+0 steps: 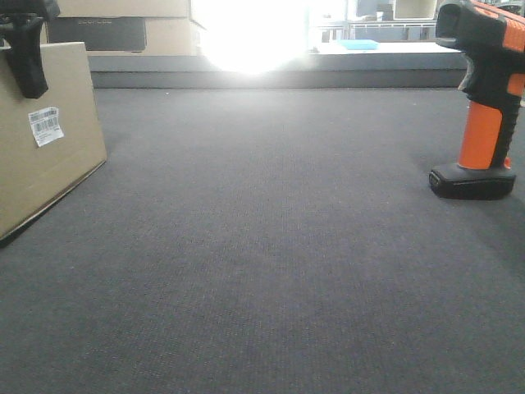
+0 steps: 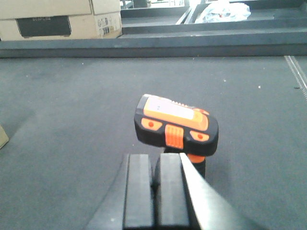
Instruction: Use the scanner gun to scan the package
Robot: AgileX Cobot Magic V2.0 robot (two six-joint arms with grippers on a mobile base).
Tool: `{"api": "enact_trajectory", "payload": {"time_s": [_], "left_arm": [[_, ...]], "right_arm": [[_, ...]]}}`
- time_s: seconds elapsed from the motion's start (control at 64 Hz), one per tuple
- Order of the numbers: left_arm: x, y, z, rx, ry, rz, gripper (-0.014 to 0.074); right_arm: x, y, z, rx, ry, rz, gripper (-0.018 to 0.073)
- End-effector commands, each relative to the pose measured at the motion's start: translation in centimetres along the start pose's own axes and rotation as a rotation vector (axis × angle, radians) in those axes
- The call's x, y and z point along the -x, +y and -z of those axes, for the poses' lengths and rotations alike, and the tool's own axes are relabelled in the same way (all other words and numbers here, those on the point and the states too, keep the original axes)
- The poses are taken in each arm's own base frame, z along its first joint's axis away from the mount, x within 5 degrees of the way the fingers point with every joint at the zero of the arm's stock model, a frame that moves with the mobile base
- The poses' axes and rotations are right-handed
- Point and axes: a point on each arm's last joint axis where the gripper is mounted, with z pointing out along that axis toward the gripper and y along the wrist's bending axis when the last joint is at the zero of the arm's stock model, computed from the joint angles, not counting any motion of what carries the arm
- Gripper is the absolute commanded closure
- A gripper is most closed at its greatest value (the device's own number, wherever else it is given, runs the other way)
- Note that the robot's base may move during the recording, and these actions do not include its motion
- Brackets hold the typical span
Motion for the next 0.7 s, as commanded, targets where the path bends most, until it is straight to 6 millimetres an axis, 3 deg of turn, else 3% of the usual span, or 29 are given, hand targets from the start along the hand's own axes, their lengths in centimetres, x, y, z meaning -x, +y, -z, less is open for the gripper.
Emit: {"api": "enact_trajectory", "payload": {"time_s": [0.0, 0.125, 0.281, 0.437, 0.562, 0.687], "left_arm": [[0.0, -0.2, 0.8, -0.006, -0.013, 0.006, 0.0239], [-0.3, -0.1, 2.0, -0.011, -0.027, 0.010, -0.0015], [-1.2, 0.1, 5.1, -0.011, -0.074, 0.015, 0.0011], [-2.8, 0.4, 8.9, -0.016, -0.170, 0.022, 0.0088], [-5.0, 0.6, 11.0, -0.019, -0.273, 0.024, 0.0260], [-7.8, 0.6, 12.2, -0.024, -0.385, 0.024, 0.0507]], "right_arm": [[0.0, 0.0, 0.1, -0.003, 0.002, 0.015, 0.0713], [-0.1, 0.0, 0.1, -0.003, 0.004, 0.017, 0.0713], [0.0, -0.4, 0.1, -0.030, 0.004, 0.030, 0.0713], [-0.3, -1.2, 0.2, -0.100, 0.036, 0.061, 0.0713], [-0.6, -1.3, 0.3, -0.111, 0.069, 0.077, 0.0713], [-0.8, -1.3, 0.4, -0.111, 0.090, 0.085, 0.0713]]}}
